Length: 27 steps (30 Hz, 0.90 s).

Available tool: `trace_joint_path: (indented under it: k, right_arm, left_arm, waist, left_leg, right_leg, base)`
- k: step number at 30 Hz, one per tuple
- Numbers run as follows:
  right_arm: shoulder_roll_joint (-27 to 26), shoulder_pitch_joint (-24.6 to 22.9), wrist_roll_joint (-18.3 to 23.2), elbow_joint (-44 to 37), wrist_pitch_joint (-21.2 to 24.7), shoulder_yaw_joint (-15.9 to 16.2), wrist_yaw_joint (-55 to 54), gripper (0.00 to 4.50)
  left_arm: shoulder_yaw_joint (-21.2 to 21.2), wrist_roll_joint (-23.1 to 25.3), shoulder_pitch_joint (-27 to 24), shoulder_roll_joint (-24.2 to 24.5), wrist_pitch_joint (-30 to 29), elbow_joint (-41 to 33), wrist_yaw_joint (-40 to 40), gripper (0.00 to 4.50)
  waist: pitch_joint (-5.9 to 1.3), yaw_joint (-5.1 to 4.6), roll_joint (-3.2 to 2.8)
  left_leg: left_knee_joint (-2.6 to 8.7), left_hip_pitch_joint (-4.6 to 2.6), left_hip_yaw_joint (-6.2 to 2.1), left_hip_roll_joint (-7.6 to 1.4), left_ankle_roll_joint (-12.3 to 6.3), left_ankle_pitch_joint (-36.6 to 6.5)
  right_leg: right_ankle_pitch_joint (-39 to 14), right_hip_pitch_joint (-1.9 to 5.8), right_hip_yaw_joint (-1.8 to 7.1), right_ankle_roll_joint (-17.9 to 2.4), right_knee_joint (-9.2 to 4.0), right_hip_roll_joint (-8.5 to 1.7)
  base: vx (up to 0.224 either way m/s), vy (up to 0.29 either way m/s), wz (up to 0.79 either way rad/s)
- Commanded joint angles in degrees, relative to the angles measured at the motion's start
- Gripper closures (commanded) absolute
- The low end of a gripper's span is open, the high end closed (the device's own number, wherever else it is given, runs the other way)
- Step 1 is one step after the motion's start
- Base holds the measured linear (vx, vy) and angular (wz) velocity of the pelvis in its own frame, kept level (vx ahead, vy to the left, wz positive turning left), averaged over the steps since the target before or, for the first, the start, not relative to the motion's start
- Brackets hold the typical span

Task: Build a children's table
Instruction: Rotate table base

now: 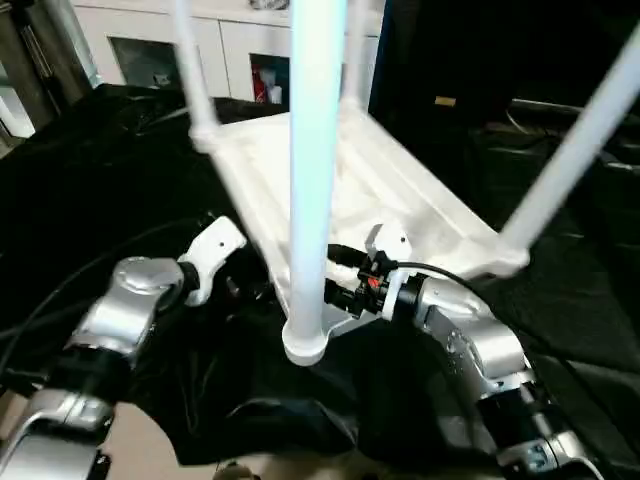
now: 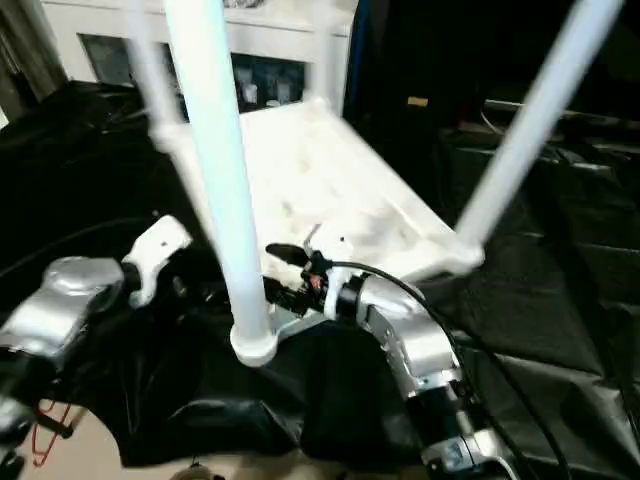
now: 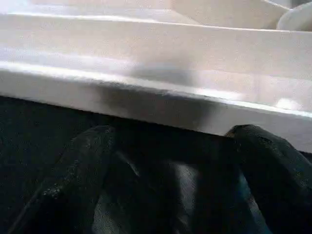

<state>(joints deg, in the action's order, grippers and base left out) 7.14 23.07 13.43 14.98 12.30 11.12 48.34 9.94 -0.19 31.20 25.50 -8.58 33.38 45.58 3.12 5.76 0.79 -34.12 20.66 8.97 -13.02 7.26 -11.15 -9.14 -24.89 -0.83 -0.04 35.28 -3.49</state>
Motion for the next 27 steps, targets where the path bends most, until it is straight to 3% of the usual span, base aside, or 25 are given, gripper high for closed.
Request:
trace_joint_path:
  k: [1, 7, 10, 12, 16, 19, 21, 25, 26, 27]
  right_arm:
    - [-1.6, 0.71, -0.46, 0.57, -0.99, 1.31, -0.73, 1.3]
    - [-3.13, 0.72, -1.02, 1.59, -2.22, 0.93, -3.17, 1.3]
    - [-4.1, 1.0, -1.79, 2.47, -3.35, 0.64, -5.16, 1.3]
    - [-4.4, 1.32, -2.57, 3.23, -4.42, -0.1, -7.16, 1.3]
    - [-3.69, 1.84, -3.98, 4.3, -5.98, -2.02, -10.71, 1.3]
    - [-2.46, 1.92, -4.62, 4.76, -6.39, -4.25, -13.73, 1.3]
    - [-0.45, 0.87, -4.47, 3.57, -6.21, -6.25, -14.92, 1.3]
    - [2.84, -0.83, -4.38, 1.5, -5.8, -6.49, -12.71, 1.3]
    - [5.07, -1.87, -3.67, -0.46, -4.83, -6.16, -9.63, 1.3]
    - [5.07, -1.87, -3.67, -0.46, -4.83, -6.16, -9.63, 1.3]
  left_arm:
    - [-2.05, -1.05, 3.61, -2.94, 6.29, 2.26, -3.59, 0.08]
    - [-6.01, -4.24, 3.91, -6.24, 12.53, 4.95, -5.75, 0.08]
    - [-7.02, -4.43, 3.38, -7.09, 13.6, 5.23, -8.0, 0.08]
    - [-7.51, -4.04, 2.85, -6.72, 14.01, 5.6, -9.58, 0.08]
    - [-8.34, -3.55, 0.63, -4.67, 14.24, 4.43, -8.88, 0.08]
    - [-9.99, -5.66, -3.13, -2.83, 12.45, 0.12, -6.51, 0.08]
    - [-11.7, -8.36, -7.52, -0.61, 8.46, -5.49, -4.6, 0.08]
    - [-12.67, -11.96, -12.29, 1.72, 2.63, -12.14, -1.43, 0.08]
    - [-12.75, -14.72, -14.98, 3.49, -1.09, -16.21, 1.81, 0.08]
    - [-12.75, -14.72, -14.98, 3.49, -1.09, -16.21, 1.81, 0.08]
  waist:
    - [-4.37, -0.23, -0.66]
    - [-4.47, -0.29, -0.4]
    - [-4.58, -0.78, -0.31]
    - [-4.49, -0.96, -0.73]
    - [-4.28, -1.28, -0.97]
    - [-4.23, -1.25, -1.05]
    - [-4.38, -0.97, -1.13]
    - [-4.08, -0.85, -1.31]
    - [-3.96, -0.87, -1.41]
    - [-4.02, -0.89, -1.31]
  left_leg:
    - [3.84, -0.12, 1.1, 1.24, 0.49, -8.48]
    - [3.78, 0.24, 1.01, 1.05, 0.11, -7.31]
    - [3.75, 0.54, 0.91, 1.07, -0.1, -6.26]
    - [3.7, 0.19, 0.96, 1.09, -0.13, -6.91]
    - [3.84, -0.07, 1.0, 1.03, 0.73, -8.95]
    - [3.93, -0.25, 1.08, 0.93, 0.96, -9.68]
    - [3.86, -0.22, 1.05, 0.76, 1.04, -8.76]
    - [3.91, -0.39, 1.26, 0.92, 0.6, -10.77]
    - [4.07, -0.33, 1.14, 0.87, 0.66, -12.2]
    - [4.07, -0.41, 1.13, 0.82, 0.72, -12.44]
  right_leg:
    - [-6.29, 3.99, 1.05, -10.66, -3.27, -2.2]
    - [-2.85, 4.31, 0.96, -12.21, -2.67, -2.37]
    - [-2.14, 4.54, 0.93, -11.9, -2.55, -2.43]
    - [-3.0, 4.26, 0.96, -11.64, -2.75, -2.3]
    - [-6.06, 3.92, 1.02, -11.03, -3.12, -2.23]
    - [-6.38, 3.72, 1.02, -11.17, -3.15, -2.09]
    - [-3.7, 3.88, 1.05, -12.04, -2.59, -2.22]
    - [-5.65, 3.55, 1.05, -11.8, -3.01, -1.87]
    - [-7.48, 3.72, 1.0, -11.49, -3.12, -1.92]
    - [-7.53, 3.81, 1.02, -11.59, -3.03, -1.98]
  base:
    - [0.0, 0.0, 0.0]
    - [0.0, 0.0, 0.0]
    - [0.0, 0.0, 0.0]
    - [0.0, 0.0, 0.0]
    - [0.0, 0.0, 0.0]
    - [0.0, 0.0, 0.0]
    - [0.0, 0.0, 0.0]
    - [0.0, 0.0, 0.0]
    - [0.0, 0.0, 0.0]
    - [0.0, 0.0, 0.0]
